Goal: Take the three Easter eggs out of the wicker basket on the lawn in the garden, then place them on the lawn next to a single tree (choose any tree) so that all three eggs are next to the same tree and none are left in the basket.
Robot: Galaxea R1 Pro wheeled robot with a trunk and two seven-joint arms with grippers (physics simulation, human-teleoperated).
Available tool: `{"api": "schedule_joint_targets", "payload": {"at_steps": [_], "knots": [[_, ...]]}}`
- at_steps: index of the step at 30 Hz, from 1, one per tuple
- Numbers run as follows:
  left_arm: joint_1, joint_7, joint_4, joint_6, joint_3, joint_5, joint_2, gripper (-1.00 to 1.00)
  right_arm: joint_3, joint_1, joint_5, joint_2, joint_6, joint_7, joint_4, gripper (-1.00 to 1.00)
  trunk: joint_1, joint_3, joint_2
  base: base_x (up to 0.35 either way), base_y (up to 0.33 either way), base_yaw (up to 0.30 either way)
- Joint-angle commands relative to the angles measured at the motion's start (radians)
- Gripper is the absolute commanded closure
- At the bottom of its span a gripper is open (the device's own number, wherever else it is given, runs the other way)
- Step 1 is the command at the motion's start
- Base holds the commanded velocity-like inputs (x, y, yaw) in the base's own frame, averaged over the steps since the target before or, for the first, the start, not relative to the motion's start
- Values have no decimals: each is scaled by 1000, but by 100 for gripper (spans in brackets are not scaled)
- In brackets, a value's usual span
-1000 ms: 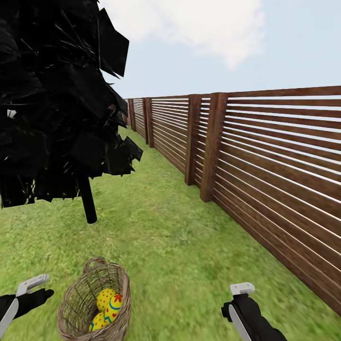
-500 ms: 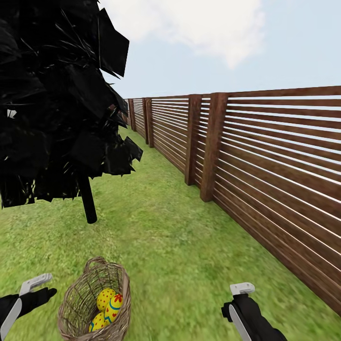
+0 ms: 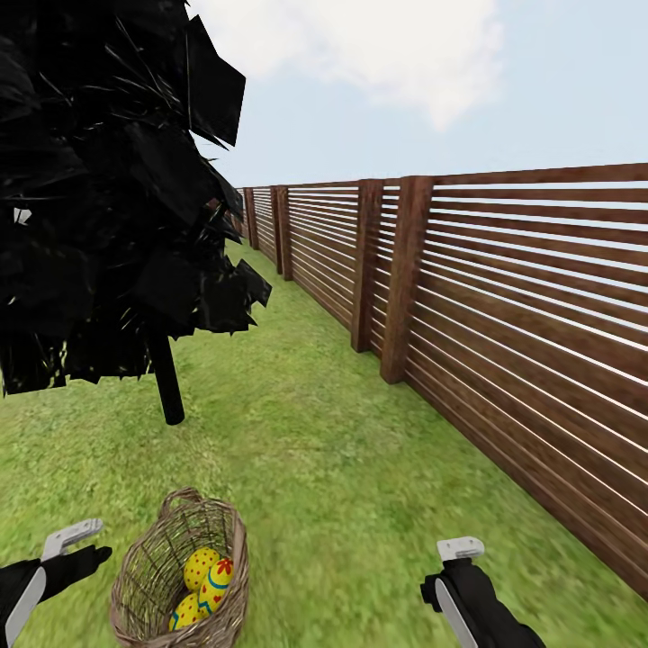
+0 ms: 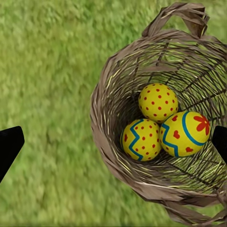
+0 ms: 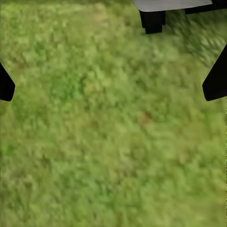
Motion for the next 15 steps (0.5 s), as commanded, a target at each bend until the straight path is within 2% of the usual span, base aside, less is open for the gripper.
{"api": "schedule_joint_targets", "payload": {"at_steps": [1, 15], "knots": [[0, -3, -2, 7, 5, 5, 0, -100, 4, -1, -11, -1, 3, -10, -1, -100, 4, -4, -8, 0, 0, 0], [-1, -4, -1, 9, 7, 7, 2, -100, 4, -1, -11, -1, 3, -9, -1, -100, 57, -48, -106, 0, 0, 0]]}}
